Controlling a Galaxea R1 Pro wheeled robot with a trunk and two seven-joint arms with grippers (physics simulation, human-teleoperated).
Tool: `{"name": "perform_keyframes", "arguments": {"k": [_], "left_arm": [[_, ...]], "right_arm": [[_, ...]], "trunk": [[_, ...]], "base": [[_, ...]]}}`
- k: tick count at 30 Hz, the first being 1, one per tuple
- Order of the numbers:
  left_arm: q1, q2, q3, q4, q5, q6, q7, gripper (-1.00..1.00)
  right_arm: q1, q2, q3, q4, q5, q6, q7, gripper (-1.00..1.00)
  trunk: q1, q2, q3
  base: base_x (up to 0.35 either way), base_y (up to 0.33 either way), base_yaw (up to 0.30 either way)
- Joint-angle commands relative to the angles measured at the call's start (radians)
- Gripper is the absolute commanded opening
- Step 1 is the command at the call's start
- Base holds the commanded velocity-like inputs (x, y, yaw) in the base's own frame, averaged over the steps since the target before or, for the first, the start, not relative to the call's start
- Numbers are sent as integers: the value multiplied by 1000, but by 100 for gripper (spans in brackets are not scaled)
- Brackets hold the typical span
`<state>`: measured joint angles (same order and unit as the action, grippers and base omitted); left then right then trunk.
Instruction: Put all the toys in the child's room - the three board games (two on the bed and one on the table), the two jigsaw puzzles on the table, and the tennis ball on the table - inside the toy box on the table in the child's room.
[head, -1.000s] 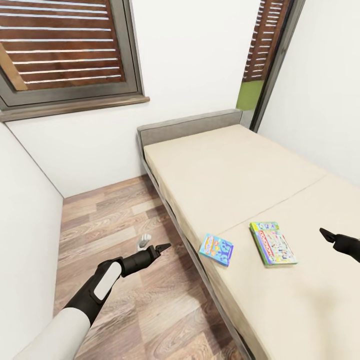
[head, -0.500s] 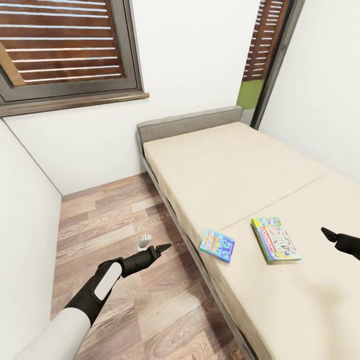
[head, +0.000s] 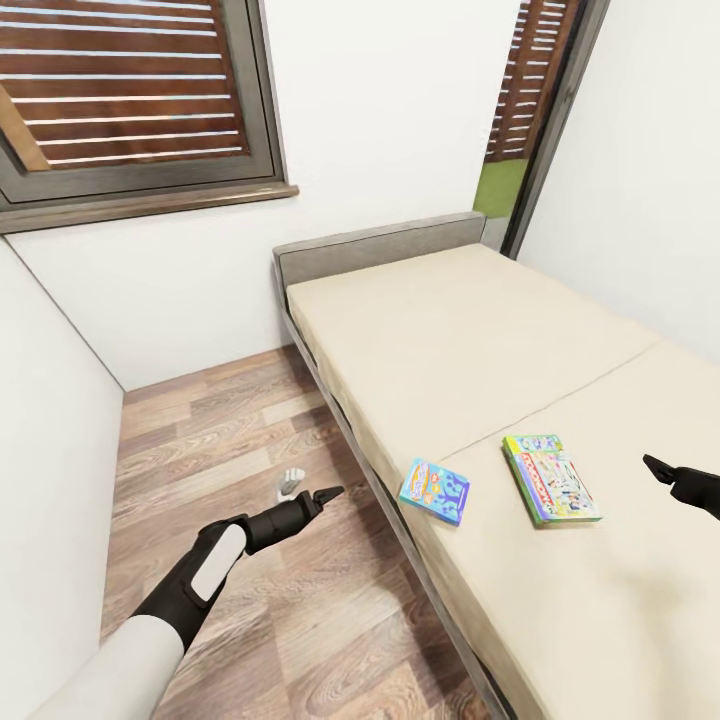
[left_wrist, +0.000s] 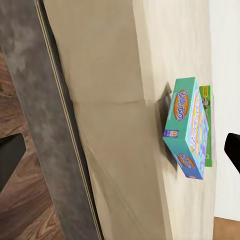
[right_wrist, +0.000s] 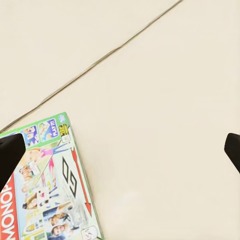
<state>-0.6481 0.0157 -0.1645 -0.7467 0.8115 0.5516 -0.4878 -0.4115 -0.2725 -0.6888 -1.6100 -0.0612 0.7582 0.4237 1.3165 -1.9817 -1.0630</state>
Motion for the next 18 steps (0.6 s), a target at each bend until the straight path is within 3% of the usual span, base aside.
{"name": "perform_keyframes", "arguments": {"k": [1,18], "left_arm": [[-1,1,-2,0,8,5,1,100],[1,-26,-8,3,7,-78,-8,100]], "right_arm": [[-1,0,-1,-1,-6,7,1,100],[3,-18,-4,-1,-7,7,23,100]], "trunk": [[0,0,-1],[0,0,-1]], "base": [[0,0,0],[0,0,0]]}}
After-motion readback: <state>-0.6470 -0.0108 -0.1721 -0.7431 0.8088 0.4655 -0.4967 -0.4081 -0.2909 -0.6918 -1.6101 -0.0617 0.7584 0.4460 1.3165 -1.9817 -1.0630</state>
